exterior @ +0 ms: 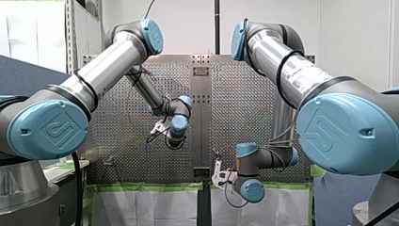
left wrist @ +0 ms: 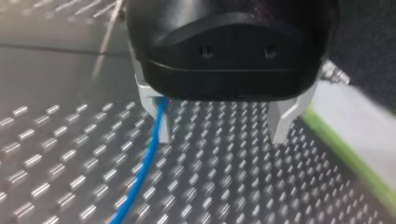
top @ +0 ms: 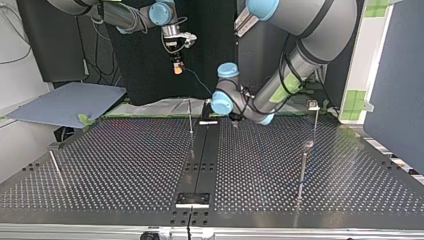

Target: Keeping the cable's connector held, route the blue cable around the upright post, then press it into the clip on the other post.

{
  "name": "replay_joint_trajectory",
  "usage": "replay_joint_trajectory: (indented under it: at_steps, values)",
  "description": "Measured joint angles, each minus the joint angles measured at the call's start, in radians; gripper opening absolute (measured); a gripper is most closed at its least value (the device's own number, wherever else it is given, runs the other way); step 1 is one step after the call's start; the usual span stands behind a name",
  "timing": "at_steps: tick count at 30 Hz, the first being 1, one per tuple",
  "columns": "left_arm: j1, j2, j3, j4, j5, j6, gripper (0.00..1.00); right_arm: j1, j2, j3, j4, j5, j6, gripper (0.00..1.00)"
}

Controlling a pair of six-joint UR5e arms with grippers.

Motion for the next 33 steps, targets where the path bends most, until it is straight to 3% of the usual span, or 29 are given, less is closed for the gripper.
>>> replay_joint_trajectory:
  at_steps: [14,27,33]
  values:
    - [-0.035,-0.038,0.001,-0.022,0.061,-0.039,0.99,0.001,0.000,0.000,0.000,-0.003,-0.002,0.00]
    - [-0.060,-0.150,0.000,-0.095,0.099,-0.052,0.99,-0.006,0.000,0.000,0.002,0.000,-0.003,0.00]
    - [-0.069,-0.171,0.001,-0.102,0.144,-0.074,0.99,-0.009,0.000,0.000,0.001,-0.001,-0.007,0.00]
